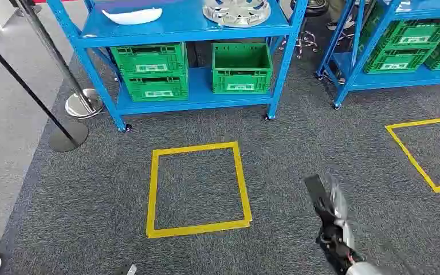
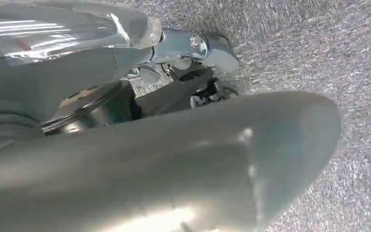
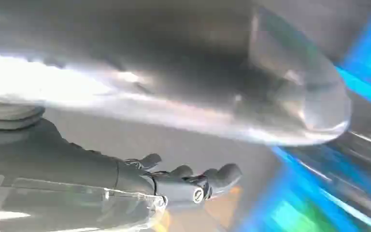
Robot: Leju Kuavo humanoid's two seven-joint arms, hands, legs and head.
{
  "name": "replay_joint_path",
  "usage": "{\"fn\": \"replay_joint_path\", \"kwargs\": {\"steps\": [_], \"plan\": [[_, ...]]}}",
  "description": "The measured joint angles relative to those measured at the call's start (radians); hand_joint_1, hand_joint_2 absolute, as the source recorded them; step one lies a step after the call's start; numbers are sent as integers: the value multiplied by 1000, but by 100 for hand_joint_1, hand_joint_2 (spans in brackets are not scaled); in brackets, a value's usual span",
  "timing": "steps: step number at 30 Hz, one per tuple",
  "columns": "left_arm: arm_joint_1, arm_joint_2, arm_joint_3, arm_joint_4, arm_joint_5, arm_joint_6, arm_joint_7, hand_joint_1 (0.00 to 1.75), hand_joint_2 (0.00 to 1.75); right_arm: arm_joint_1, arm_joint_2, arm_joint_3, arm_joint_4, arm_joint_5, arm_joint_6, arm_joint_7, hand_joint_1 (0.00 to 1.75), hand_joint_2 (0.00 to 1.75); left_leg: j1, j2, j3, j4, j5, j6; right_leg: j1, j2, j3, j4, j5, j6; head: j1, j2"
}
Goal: Take the parts from the cabinet and place them on the table.
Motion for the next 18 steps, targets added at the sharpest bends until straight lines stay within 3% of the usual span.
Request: {"fn": "replay_joint_path", "kwargs": {"steps": [5, 8, 11, 13, 15, 18], "plan": [[0, -1, 0, 2, 6, 4, -11, 0, 0, -148, -39, 19, -170, 411, 32, -23, 0, 0, 2, 1, 2, 0, 0, 0, 2, 0, 1, 0, 0, 0, 0, 0], [0, 0, 0, 3, -7, 3, -5, 0, 0, -166, -13, 28, -362, 777, 127, 91, 0, 0, 3, 0, 1, 0, 1, -1, 3, 0, 1, 1, 0, -1, 0, 0], [-2, 0, 0, 3, -10, 1, 0, 0, 0, -176, 17, 37, -483, 861, 152, 133, 0, 0, 5, -3, 1, 0, 1, -1, 3, -4, 1, 1, -1, -1, 0, 0], [-1, 0, 0, 4, -12, 1, 2, 0, 0, -181, 26, 34, -531, 873, 153, 122, 0, 0, 5, -3, 0, -1, 1, -1, 3, -5, 1, 1, -1, -1, 0, 0], [-2, 3, 0, 5, -20, 5, 12, 0, 0, -205, 60, 38, -546, 965, 157, 101, 0, 0, 4, 0, -1, -1, 1, -1, 3, -2, 1, 1, -1, -2, 1, 0], [-18, 4, 0, 5, -26, 9, 10, 0, 0, -306, 179, 102, -515, 1170, 205, 135, 0, 0, 4, 12, 1, -1, 1, -1, 3, 10, -3, 2, 2, -4, 0, 0]]}}
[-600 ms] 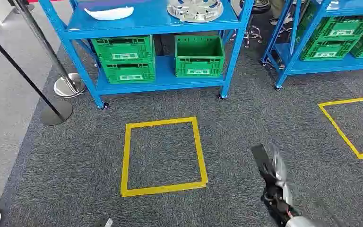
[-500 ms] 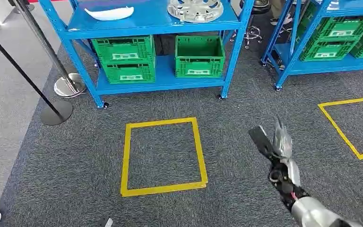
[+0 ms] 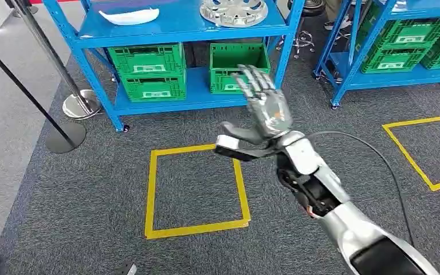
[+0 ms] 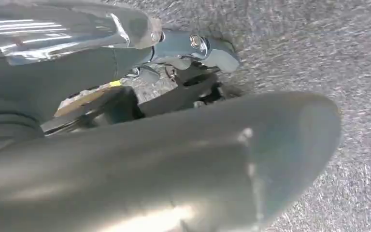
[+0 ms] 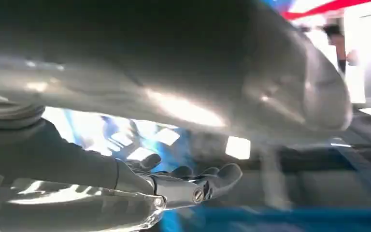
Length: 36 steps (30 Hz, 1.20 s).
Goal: Take the parts from the cabinet and place them on the table.
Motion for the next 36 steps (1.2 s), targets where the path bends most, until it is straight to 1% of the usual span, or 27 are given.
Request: {"fn": "replay_joint_path", "kwargs": {"steps": [4, 8, 9, 11, 13, 14, 15, 16, 17, 18, 19, 20, 21, 22, 23, 24, 25, 26, 27, 28, 29, 30, 31, 32, 34, 35, 36], "plan": [[-29, -4, 0, 0, -2, -6, -6, 0, 0, -94, 151, 100, 77, 73, 34, 38, 0, 0, 2, -7, 1, 0, 2, -3, 2, -7, 2, 0, -1, -1, 0, 0], [-29, -7, 0, 0, -13, -16, 2, 0, 0, -135, 229, 138, 139, 79, 26, 75, 0, 0, 3, -8, 0, 0, 2, -3, 3, -8, 2, 0, -1, -1, 0, 0], [-30, -6, 0, 0, -13, -22, 2, 0, 0, -143, 241, 144, 158, 81, 23, 96, 0, 0, -2, -9, -2, 5, -3, 2, -1, -8, 3, -5, 1, 3, 0, 0], [-29, -6, 0, 0, -18, -31, 3, 0, 0, -157, 260, 149, 198, 76, 22, 118, 0, 0, -3, -10, -4, 4, -4, 5, -3, -10, 2, -6, 1, 6, 0, 0], [-26, -5, 0, 1, -22, -35, 3, 0, 0, -167, 269, 153, 230, 70, 23, 122, 0, 0, -1, -16, -5, -10, -18, 23, -5, -11, 2, 23, 22, 21, 0, 0], [-23, -5, 0, 1, -22, -35, 3, 0, 0, -173, 270, 153, 246, 64, 25, 122, 0, 0, 6, -20, 19, -16, -16, 27, -6, -7, -14, 39, 13, 23, 1, 0], [-24, -5, -1, 1, -24, -36, 4, 0, 0, -181, 273, 154, 260, 62, 26, 122, 0, 0, 8, -20, 29, -16, -19, 32, -7, 6, -25, 71, 1, 26, 5, 0], [-24, -3, 0, 1, -27, -36, 4, 0, 0, -187, 273, 154, 275, 60, 28, 124, 0, 0, 8, -23, 34, -15, -21, 35, -7, 12, -61, 131, -24, 26, 7, 0], [-25, -3, -1, 1, -35, -35, 5, 0, 0, -188, 273, 154, 288, 60, 28, 128, 0, 0, 8, -26, 37, -15, -24, 34, -7, 15, -111, 209, -52, 26, 7, 0], [-24, -3, -2, 2, -36, -34, 8, 0, 0, -185, 273, 155, 298, 60, 28, 133, 0, 0, 8, -30, 41, -14, -28, 32, -7, 17, -159, 276, -71, 27, 7, 0], [-23, -4, -4, 2, -40, -33, 9, 0, 0, -181, 271, 155, 310, 60, 27, 140, 0, 0, 9, -34, 47, -14, -34, 30, -8, 18, -202, 325, -74, 31, 8, 0], [-22, -4, -6, 2, -42, -32, 10, 0, 0, -178, 270, 155, 316, 60, 26, 143, 0, 0, 11, -38, 55, -14, -41, 25, -9, 18, -224, 324, -58, 34, 8, 0], [-21, -4, -8, 2, -42, -29, 11, 0, 0, -177, 269, 155, 324, 60, 25, 145, 0, 0, 13, -43, 69, -13, -52, 19, -11, 18, -219, 272, -27, 33, 8, 0], [-21, -4, -10, 2, -42, -28, 11, 0, 0, -177, 269, 155, 328, 61, 25, 146, 0, 0, 16, -45, 83, -13, -64, 13, -13, 18, -198, 196, 10, 33, 8, 0], [-21, -4, -11, 2, -42, -28, 11, 0, 0, -177, 269, 155, 330, 62, 25, 148, 0, 0, 20, -48, 102, -13, -79, 7, -17, 18, -170, 103, 63, 39, 8, 0], [-21, -4, -13, 2, -42, -28, 11, 0, 0, -176, 268, 155, 338, 64, 24, 152, 0, 0, 21, -48, 112, -13, -95, -1, -21, 15, -154, 30, 133, 42, 9, 0], [-22, -3, -13, 3, -42, -28, 11, 0, 0, -175, 267, 156, 346, 65, 23, 153, 0, 0, 21, -48, 127, -15, -106, -10, -11, 14, -154, 39, 108, 32, 7, 0], [-24, -2, -13, 2, -42, -29, 11, 0, 0, -176, 270, 156, 349, 67, 24, 154, 0, 0, 20, -48, 122, -17, -110, -18, -6, 18, -144, 42, 106, 10, 6, 0], [-24, -1, -14, 3, -42, -28, 11, 0, 0, -176, 270, 156, 350, 67, 23, 156, 0, 0, 21, -45, 131, -24, -115, -24, -3, 20, -144, 39, 99, 2, 6, 0], [-26, -1, -14, 2, -42, -26, 9, 0, 0, -178, 271, 155, 354, 67, 24, 162, 0, 0, 21, -45, 134, -17, -104, -27, -5, 21, -140, 38, 91, -6, 5, 0], [-28, -1, -14, 2, -42, -24, 7, 0, 0, -183, 272, 155, 355, 68, 24, 166, 0, 0, 22, -46, 108, 20, -87, -30, -13, 24, -130, 37, 86, -12, 7, 0], [-30, -2, -15, 2, -42, -24, 5, 0, 0, -187, 276, 154, 358, 69, 25, 170, 0, 0, 22, -33, 50, 107, -44, -34, -14, 26, -117, 28, 77, -18, 4, 0], [-32, -2, -15, 2, -42, -23, 3, 0, 0, -188, 279, 154, 359, 70, 25, 170, 0, 0, 23, -27, -4, 183, -34, -38, -15, 26, -102, 22, 68, -24, -2, 0], [-31, -2, -15, 2, -42, -22, 3, 0, 0, -184, 279, 155, 363, 71, 25, 171, 0, 0, 23, -25, -57, 244, -50, -41, -15, 26, -85, 15, 58, -24, 0, 0], [-26, -2, -15, 3, -42, -21, 3, 0, 0, -175, 277, 155, 371, 72, 28, 171, 0, 0, 23, -25, -142, 304, -138, -44, -15, 26, -47, 7, 32, -26, -1, 0], [-25, -2, -15, 3, -42, -19, 3, 0, 0, -174, 277, 155, 375, 72, 28, 172, 0, 0, 23, -25, -165, 297, -165, -42, -15, 26, -29, 7, 19, -26, -1, 0], [-25, -1, -15, 3, -42, -19, 3, 0, 0, -174, 277, 155, 377, 73, 27, 172, 0, 0, 23, -25, -176, 267, -169, -41, -15, 27, -8, 7, 2, -25, -2, 0]]}}
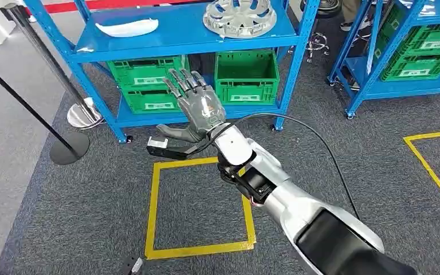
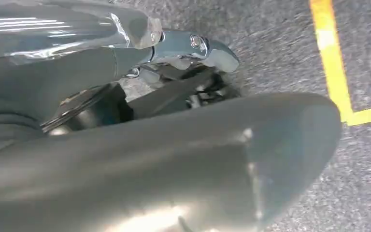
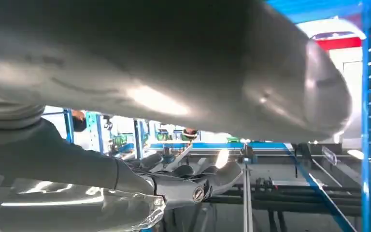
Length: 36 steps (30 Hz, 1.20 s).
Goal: Take the parts from the cabinet and place them on the table.
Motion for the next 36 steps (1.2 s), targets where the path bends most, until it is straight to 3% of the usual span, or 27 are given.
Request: {"fn": "replay_joint_path", "kwargs": {"steps": [1, 2, 4, 6, 8, 9, 10, 11, 13, 14, 15, 16, 17, 19, 20, 21, 23, 25, 26, 28, 29, 30, 31, 33, 34, 35, 36], "plan": [[0, 0, 0, 0, 0, 0, 0, 0, 0, 0, 0, 0, 0, 0, 0, 0, 0, 0, -1, 0, 3, -56, 27, 3, 0, 0, 23, 0, -17, 1, 1, 0], [1, 0, 0, 0, 0, 0, 0, 0, 0, 0, 1, 0, 0, 0, 0, 0, 0, 0, -3, 0, 12, -126, 89, 8, 0, 0, 45, -1, -33, 3, 0, 0], [6, 2, 0, 3, 0, 0, 0, 0, 0, 0, 3, 0, 4, 0, 0, 0, 0, 0, -15, 12, 16, -264, 296, 25, 3, 1, 78, 1, -64, 11, -1, 0], [8, 2, 0, 4, 0, 3, 0, 0, 0, -1, 8, 1, 5, 1, 3, 0, 0, 0, -18, 10, 44, -258, 283, 29, 6, 5, 101, -25, -96, 26, -1, 0], [1, 1, 0, 4, -1, 3, -1, 0, 0, -13, 9, 0, 6, 0, 1, 0, 0, 0, -17, 5, 72, -266, 267, 45, 6, 3, 124, 1, -70, 40, -1, 0], [1, 2, 0, 3, -1, 3, -2, 0, 0, -17, 8, 0, 6, 0, 1, 0, 0, 0, -12, 3, 90, -270, 261, 51, 5, 1, 105, 42, -61, 43, 1, 0], [-1, 2, 0, 3, -1, 3, -2, 0, 0, -19, 8, 0, 6, 1, 1, 0, 0, 0, -12, 2, 106, -270, 249, 57, 5, 1, 66, 114, -48, 44, 3, 0], [-2, 2, 0, 3, -1, 3, -2, 0, 0, -19, 8, 0, 6, 1, 1, 0, 0, 0, -13, 1, 117, -270, 237, 62, 6, 0, 13, 186, -57, 46, 5, 0], [-1, 0, 0, 3, -1, 3, -2, 0, 0, -14, 5, 0, 9, 1, 1, 0, 0, 0, -15, -6, 141, -270, 210, 68, 7, 0, -90, 288, -135, 47, 5, 0], [0, 0, 0, 4, -1, 3, -2, 0, 0, -11, 3, 0, 10, 1, 1, 0, 0, 0, -16, -10, 159, -270, 195, 68, 8, 0, -124, 300, -176, 47, 5, 0], [1, 0, 0, 4, -1, 3, -2, 0, 0, -10, 2, 0, 10, 1, 1, 0, 0, 0, -18, -14, 179, -270, 180, 69, 10, 0, -145, 282, -189, 44, 5, 0], [1, 0, 0, 4, -1, 3, -2, 0, 0, -10, 2, 0, 10, 1, 1, 0, 0, 0, -20, -18, 201, -270, 163, 69, 13, 0, -150, 235, -174, 38, 5, 0], [1, 0, 0, 4, -1, 3, -2, 0, 0, -10, 0, 1, 11, 1, 1, 0, 0, 0, -22, -21, 223, -270, 147, 69, 17, 0, -145, 171, -125, 28, 5, 0], [0, -5, 1, 5, -1, 3, -2, 0, 0, -6, -4, 1, 18, 1, 2, 0, 0, 0, -24, -24, 253, -270, 117, 66, 34, 3, -141, 25, 81, 2, 2, 0], [1, -5, 0, 6, -1, 3, -2, 0, 0, -5, -6, 2, 19, 1, 3, 0, 0, 0, -28, -36, 268, -270, 100, 59, 38, 14, -137, 30, 55, 2, 4, 0], [0, -5, 0, 5, -1, 3, -1, 0, 0, -6, -8, 2, 19, 1, 4, 0, 0, 0, -28, -34, 272, -277, 83, 55, 40, 16, -118, 26, 55, 0, 5, 0], [-1, -5, 0, 4, -1, 3, -2, 0, 0, -16, -2, 1, 18, 0, 3, 0, 0, 0, -31, -35, 299, -255, 92, 50, 34, 16, -92, 15, 78, -9, 5, 0], [-5, -2, 0, 4, -1, 3, -3, 0, 0, -21, 3, 0, 18, 0, 3, 4, 0, 0, -31, -15, 265, -172, 93, 36, 25, 10, -62, 13, 81, -17, -4, 0], [-6, -2, 0, 4, -1, 3, -2, 0, 0, -26, -4, -1, 19, -13, 7, 44, 0, 0, -27, -7, 216, -106, 82, 31, 23, 11, -58, 13, 81, -18, -5, 0], [-7, -3, 0, 4, -7, 3, 1, 0, 0, -44, -87, -38, 26, -78, 16, 207, 0, 0, -21, -6, 120, -3, 9, 25, 19, 5, -51, 12, 70, -13, -19, 0], [-5, -4, 0, 4, -10, 3, 1, 0, 0, -61, -146, -76, 36, -107, 17, 257, 0, 0, -19, -4, 83, 16, -24, 22, 18, -6, -47, 12, 62, -10, -23, 0], [5, -5, 0, 4, -11, 5, 1, 0, 0, -76, -206, -127, 51, -127, 15, 281, 0, 0, -15, -2, 63, 4, -24, 19, 16, -15, -43, 12, 54, -7, -18, 0], [17, -4, 0, 4, -12, 6, 1, 0, 0, -88, -245, -160, 60, -129, 11, 275, 0, 0, -10, 3, 65, -37, 15, 15, 12, -16, -38, 12, 49, -6, -10, 0], [28, 2, 0, 6, -15, 7, 4, 0, 0, -105, -284, -205, 65, -129, 0, 280, 0, 0, -2, 5, 115, -200, 172, 14, 5, 2, -26, 12, 39, 2, -11, 0], [25, 1, 0, 6, -16, 6, 4, 0, 0, -106, -300, -218, 67, -126, -3, 288, 0, 0, -1, 5, 130, -253, 219, 16, 2, 7, -23, 10, 35, 8, -16, 0], [19, 1, 0, 6, -16, 6, 5, 0, 0, -106, -314, -228, 71, -125, -5, 293, 0, 0, -8, 7, 119, -257, 189, 20, 2, 11, -22, 10, 34, 16, -19, 0], [17, 0, 0, 6, -16, 5, 6, 0, 0, -105, -331, -240, 74, -125, -6, 298, 0, 0, -11, 5, 131, -253, 205, 31, 2, 14, -24, 7, 32, 26, -18, 0]]}}
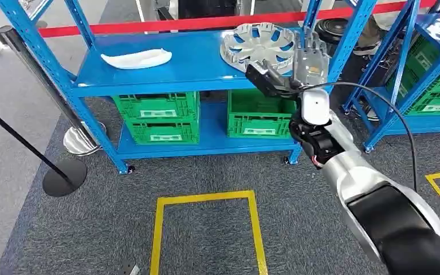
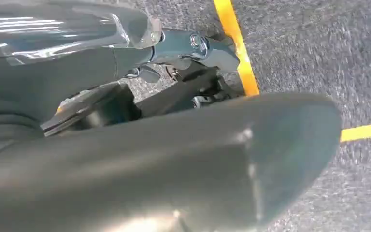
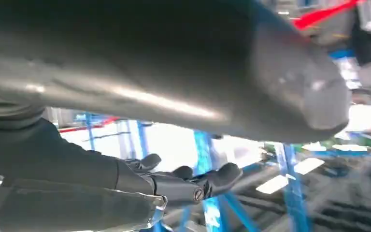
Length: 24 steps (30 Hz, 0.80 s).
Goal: Take the parts from the cabinet and place them on the table.
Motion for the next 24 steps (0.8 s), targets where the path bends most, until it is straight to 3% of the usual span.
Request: {"fn": "replay_joint_path", "kwargs": {"steps": [2, 3, 4, 10, 12, 20, 24], "plan": [[0, -3, 0, 0, 0, 0, 3, 0, 0, 3, -20, -14, 2, 2, -4, 9, 0, 0, 3, 1, -1, -6, 15, 4, 0, 0, 2, 2, -2, 5, 1, 0], [-3, -4, 0, 0, -1, 0, 4, 0, 0, 1, -31, -20, 3, 4, -5, 17, 0, 0, 2, 0, -1, -5, 13, 3, 0, -1, 2, -4, 3, -3, 3, 0], [-6, -3, 0, 0, -4, 1, 4, 0, 0, 2, -38, -25, 3, 6, -5, 20, 0, 0, 2, -2, -2, -5, 12, 4, 0, -3, 4, -8, 3, -3, 3, 0], [-8, -8, 0, 0, -4, 1, 3, 0, 0, 9, -97, -71, 7, -19, -22, -16, 0, 0, 1, -13, -2, -6, 5, 15, 1, -14, 21, -31, -2, 5, 10, 0], [-8, -8, 0, 0, -4, 1, 2, 0, 0, 14, -105, -81, 7, -22, -28, -23, 0, 0, 0, -12, -1, -5, 3, 19, 0, -14, 22, -33, -2, 15, 10, 0], [-8, -13, 0, 0, -17, 0, 1, 0, 0, 71, -109, -121, -3, -27, -93, -173, 0, 0, 0, -12, 0, -8, 3, 19, 1, -14, 22, -33, -3, 20, 10, 0], [-15, -19, -2, 0, -28, 0, 5, 0, 0, 80, -82, -121, -22, 9, -98, -206, 0, 0, 1, -11, 4, -11, 3, 18, 3, -13, 22, -33, -3, 20, 10, 0]]}}
